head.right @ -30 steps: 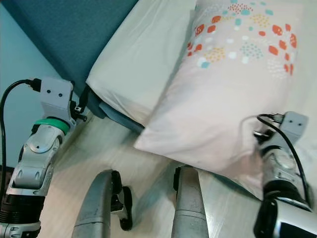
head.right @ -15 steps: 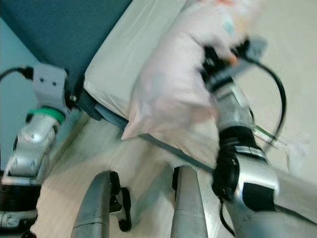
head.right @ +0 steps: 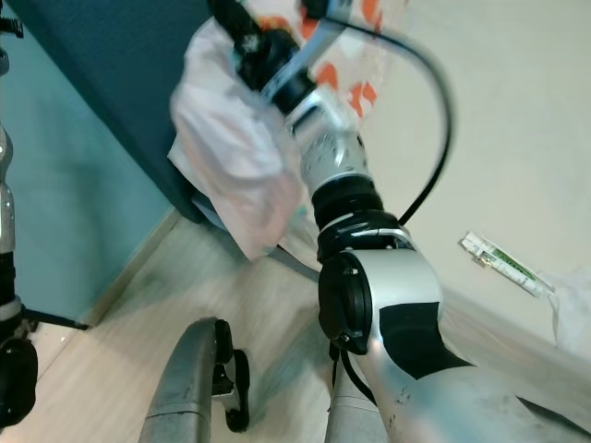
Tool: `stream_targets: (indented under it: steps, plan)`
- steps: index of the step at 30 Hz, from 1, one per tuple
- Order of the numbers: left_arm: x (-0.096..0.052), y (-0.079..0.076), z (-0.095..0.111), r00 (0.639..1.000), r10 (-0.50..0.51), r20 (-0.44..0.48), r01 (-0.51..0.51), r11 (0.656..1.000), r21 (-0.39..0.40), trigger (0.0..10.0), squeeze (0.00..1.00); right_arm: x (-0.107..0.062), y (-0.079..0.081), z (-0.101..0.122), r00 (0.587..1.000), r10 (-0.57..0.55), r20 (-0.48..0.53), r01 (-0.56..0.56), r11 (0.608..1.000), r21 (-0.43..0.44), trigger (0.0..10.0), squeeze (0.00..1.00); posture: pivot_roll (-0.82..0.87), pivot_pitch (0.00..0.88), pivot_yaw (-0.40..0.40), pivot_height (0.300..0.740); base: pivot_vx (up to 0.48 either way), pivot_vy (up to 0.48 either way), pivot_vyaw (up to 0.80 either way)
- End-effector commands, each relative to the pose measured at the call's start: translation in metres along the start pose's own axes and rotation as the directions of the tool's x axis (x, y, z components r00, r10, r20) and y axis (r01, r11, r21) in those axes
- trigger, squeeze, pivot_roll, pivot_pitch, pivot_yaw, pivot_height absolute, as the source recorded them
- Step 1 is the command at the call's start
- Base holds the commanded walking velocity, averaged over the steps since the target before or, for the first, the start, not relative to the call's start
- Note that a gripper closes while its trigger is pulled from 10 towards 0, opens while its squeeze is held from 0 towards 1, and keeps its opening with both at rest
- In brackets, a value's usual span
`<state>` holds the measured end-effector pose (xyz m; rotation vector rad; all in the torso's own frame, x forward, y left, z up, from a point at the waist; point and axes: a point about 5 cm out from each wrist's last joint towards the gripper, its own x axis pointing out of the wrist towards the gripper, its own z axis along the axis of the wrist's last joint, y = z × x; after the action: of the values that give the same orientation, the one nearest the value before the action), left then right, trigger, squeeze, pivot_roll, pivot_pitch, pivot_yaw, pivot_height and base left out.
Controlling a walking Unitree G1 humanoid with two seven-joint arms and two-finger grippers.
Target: Clean up the room
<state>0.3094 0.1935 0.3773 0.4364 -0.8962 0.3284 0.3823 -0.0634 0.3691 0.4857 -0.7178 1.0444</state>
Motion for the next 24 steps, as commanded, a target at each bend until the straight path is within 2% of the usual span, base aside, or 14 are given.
stream_targets:
  steps: [1, 3, 6, 7, 8, 10, 11, 14, 15, 17, 19, 23, 24]
  plan:
    - [-0.008, -0.007, 0.000, 0.998, -0.058, 0.002, 0.058, 0.998, -0.009, 10.0, 0.00, -0.002, 0.003, 0.003, 0.999, 0.036, 0.025, -0.037, 0.999, 0.011, 10.0, 0.00, 0.00, 0.202, 0.169, 0.620, 0.000, 0.000, 0.00]
    - [-0.016, -0.019, -0.001, 0.994, -0.109, -0.013, 0.108, 0.993, -0.052, 10.0, 0.00, -0.016, 0.000, 0.018, 0.997, 0.034, 0.066, -0.031, 0.999, -0.038, 10.0, 0.00, -0.01, 0.206, 0.166, 0.620, 0.000, 0.000, 0.00]
    - [-0.019, -0.022, -0.002, 0.992, -0.121, -0.019, 0.120, 0.991, -0.061, 10.0, 0.00, -0.023, -0.002, 0.023, 0.997, 0.021, 0.074, -0.016, 0.998, -0.063, 10.0, 0.00, -0.01, 0.206, 0.166, 0.620, 0.000, 0.000, 0.00]
    - [-0.022, -0.024, -0.002, 0.991, -0.134, -0.019, 0.133, 0.989, -0.065, 10.0, 0.00, -0.031, -0.004, 0.026, 0.997, -0.003, 0.074, 0.010, 0.996, -0.092, 10.0, 0.00, -0.01, 0.209, 0.163, 0.620, 0.000, 0.000, 0.00]
    - [-0.027, -0.029, -0.004, 0.986, -0.161, -0.032, 0.158, 0.984, -0.080, 10.0, 0.00, -0.052, -0.009, 0.029, 0.996, -0.054, 0.068, 0.061, 0.991, -0.115, 10.0, 0.00, -0.01, 0.208, 0.162, 0.620, 0.000, 0.000, 0.00]
    - [-0.035, -0.036, -0.007, 0.976, -0.207, -0.067, 0.198, 0.973, -0.117, 10.0, 0.00, -0.082, -0.013, 0.028, 0.990, -0.132, 0.046, 0.137, 0.982, -0.132, 10.0, 0.00, -0.01, 0.207, 0.162, 0.620, 0.000, 0.000, 0.00]
    - [-0.035, -0.036, -0.007, 0.976, -0.207, -0.067, 0.198, 0.973, -0.117, 10.0, 0.00, -0.082, -0.013, 0.028, 0.990, -0.132, 0.046, 0.137, 0.982, -0.132, 10.0, 0.00, -0.01, 0.207, 0.162, 0.620, 0.000, 0.000, 0.00]
    - [-0.056, -0.048, -0.017, 0.933, -0.319, -0.167, 0.280, 0.935, -0.218, 10.0, 0.00, -0.128, -0.014, 0.009, 0.961, -0.273, -0.040, 0.264, 0.953, -0.150, 10.0, 0.00, -0.02, 0.207, 0.159, 0.620, 0.000, 0.000, 0.00]
    - [-0.056, -0.048, -0.017, 0.933, -0.319, -0.167, 0.280, 0.935, -0.218, 10.0, 0.00, -0.128, -0.014, 0.009, 0.961, -0.273, -0.040, 0.264, 0.953, -0.150, 10.0, 0.00, -0.02, 0.207, 0.159, 0.620, 0.000, 0.000, 0.00]
    - [-0.075, -0.056, -0.031, 0.883, -0.376, -0.279, 0.291, 0.908, -0.302, 10.0, 0.00, -0.159, -0.008, -0.008, 0.919, -0.377, -0.113, 0.357, 0.919, -0.168, 10.0, 0.00, -0.03, 0.205, 0.156, 0.620, 0.000, 0.000, 0.00]
    - [-0.089, -0.060, -0.043, 0.834, -0.407, -0.374, 0.276, 0.893, -0.356, 10.0, 0.00, -0.179, -0.002, -0.021, 0.879, -0.445, -0.172, 0.408, 0.888, -0.214, 10.0, 0.00, -0.03, 0.205, 0.156, 0.620, 0.000, 0.000, 0.00]
    - [-0.118, -0.069, -0.055, 0.737, -0.488, -0.467, 0.271, 0.847, -0.458, 10.0, 0.00, -0.209, 0.009, -0.042, 0.786, -0.564, -0.255, 0.477, 0.814, -0.330, 10.0, 0.00, -0.05, 0.193, 0.146, 0.620, 0.000, 0.000, 0.00]
    - [-0.118, -0.069, -0.055, 0.737, -0.488, -0.467, 0.271, 0.847, -0.458, 10.0, 0.00, -0.209, 0.009, -0.042, 0.786, -0.564, -0.255, 0.477, 0.814, -0.330, 10.0, 0.00, -0.05, 0.193, 0.146, 0.620, 0.000, 0.000, 0.00]
